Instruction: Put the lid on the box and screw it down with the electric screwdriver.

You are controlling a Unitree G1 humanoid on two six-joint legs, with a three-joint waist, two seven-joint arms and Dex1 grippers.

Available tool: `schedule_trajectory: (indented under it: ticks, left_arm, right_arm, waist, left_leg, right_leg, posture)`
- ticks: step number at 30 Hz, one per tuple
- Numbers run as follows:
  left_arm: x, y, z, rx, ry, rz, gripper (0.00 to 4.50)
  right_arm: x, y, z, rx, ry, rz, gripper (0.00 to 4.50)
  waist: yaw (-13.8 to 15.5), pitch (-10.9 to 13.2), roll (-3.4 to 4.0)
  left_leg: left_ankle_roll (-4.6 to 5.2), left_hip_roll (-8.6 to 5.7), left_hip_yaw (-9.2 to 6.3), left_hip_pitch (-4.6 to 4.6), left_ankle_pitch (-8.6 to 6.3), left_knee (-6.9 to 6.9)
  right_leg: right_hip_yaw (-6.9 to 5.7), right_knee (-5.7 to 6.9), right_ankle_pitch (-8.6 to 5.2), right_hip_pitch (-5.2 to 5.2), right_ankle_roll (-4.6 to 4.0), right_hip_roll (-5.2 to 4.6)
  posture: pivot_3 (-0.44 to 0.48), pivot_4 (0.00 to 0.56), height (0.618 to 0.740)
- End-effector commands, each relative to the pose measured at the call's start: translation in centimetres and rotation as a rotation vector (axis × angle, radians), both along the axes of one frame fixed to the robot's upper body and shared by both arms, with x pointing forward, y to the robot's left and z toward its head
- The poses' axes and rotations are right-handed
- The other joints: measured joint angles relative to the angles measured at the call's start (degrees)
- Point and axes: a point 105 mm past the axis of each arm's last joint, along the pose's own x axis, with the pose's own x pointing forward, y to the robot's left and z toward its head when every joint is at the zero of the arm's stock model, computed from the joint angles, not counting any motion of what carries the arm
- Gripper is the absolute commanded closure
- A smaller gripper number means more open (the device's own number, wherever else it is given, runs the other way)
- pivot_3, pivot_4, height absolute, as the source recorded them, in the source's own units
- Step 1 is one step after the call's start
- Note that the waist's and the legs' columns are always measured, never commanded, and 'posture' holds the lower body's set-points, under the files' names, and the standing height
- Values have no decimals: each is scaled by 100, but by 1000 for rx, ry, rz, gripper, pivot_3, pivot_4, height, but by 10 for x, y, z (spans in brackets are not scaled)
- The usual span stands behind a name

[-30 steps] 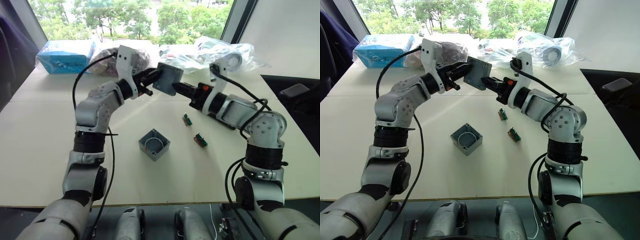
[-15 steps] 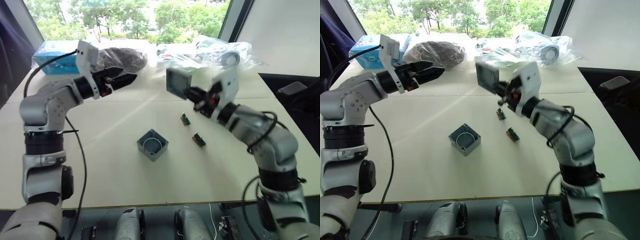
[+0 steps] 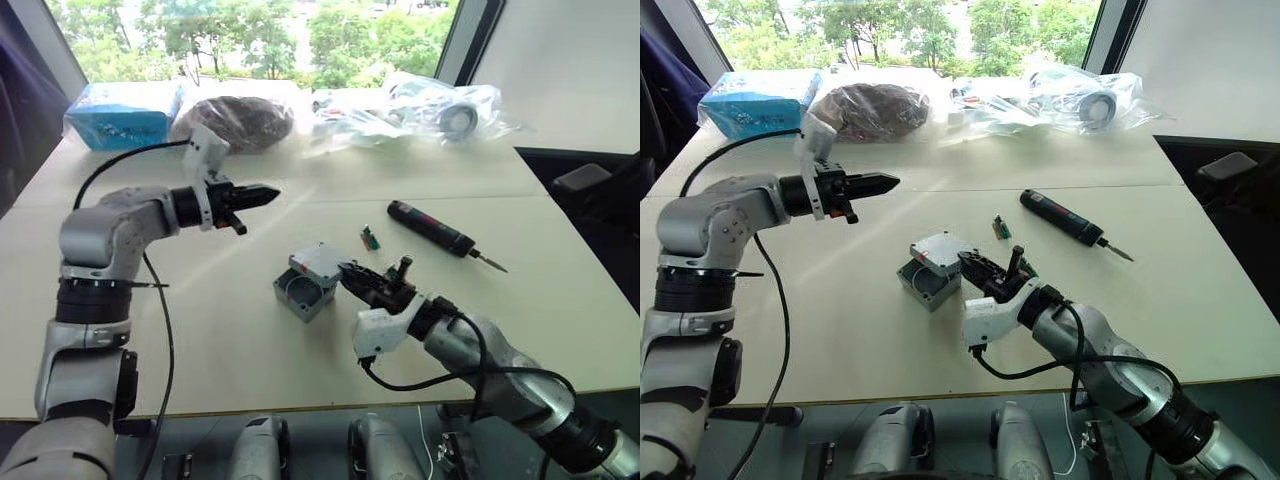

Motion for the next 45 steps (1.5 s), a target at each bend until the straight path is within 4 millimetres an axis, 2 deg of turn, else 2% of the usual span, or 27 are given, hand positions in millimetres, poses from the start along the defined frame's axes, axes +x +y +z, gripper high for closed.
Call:
schedule_trajectory:
  ticks: [1, 8, 15, 22, 38, 45]
  left_arm:
    - [-6, -10, 7, 49, -50, -66, 4451]
    - [-13, -18, -7, 125, -50, -136, 4451]
    - [-16, -17, -20, 176, -46, -149, 4451]
    - [-21, -21, -27, 197, -45, -174, 4451]
    - [-25, -23, -43, 238, -40, -191, 4451]
    - [-38, -29, -61, 330, -45, -272, 4451]
  right_arm:
    - [0, 8, 7, 3, -106, 29, 4355]
    - [6, 15, 1, -23, -157, 36, 4355]
    - [7, 22, -2, -41, -172, 48, 4355]
    - [8, 21, -8, -58, -157, 46, 4355]
    - [-2, 25, -14, -67, -135, 70, 4355]
    - [-7, 27, -22, -67, -106, 71, 4355]
  waist:
    - [1, 0, 0]
    - [0, 0, 0]
    - [5, 0, 0]
    - [4, 0, 0]
    - [3, 0, 0]
    - [2, 0, 1]
  left_leg:
    - [-2, 0, 0, -1, 1, 0]
    - [-2, 0, 0, -1, 2, 0]
    - [-2, 0, -1, 0, 2, 1]
    - [-2, 0, -1, 0, 2, 2]
    - [-2, 0, -2, 2, 2, 4]
    - [-2, 0, -1, 4, 2, 4]
  right_leg:
    - [0, 0, -1, 0, -1, 0]
    - [1, 1, 0, 0, 0, 1]
    - [1, 2, 0, 1, 1, 2]
    - [1, 3, 0, 1, 1, 2]
    - [2, 5, 1, 4, 4, 3]
    - [2, 6, 1, 4, 4, 3]
  posture:
    - [0, 150, 740]
    - [0, 150, 740]
    - [0, 150, 740]
    - [0, 150, 740]
    - [0, 150, 740]
    - [0, 150, 740]
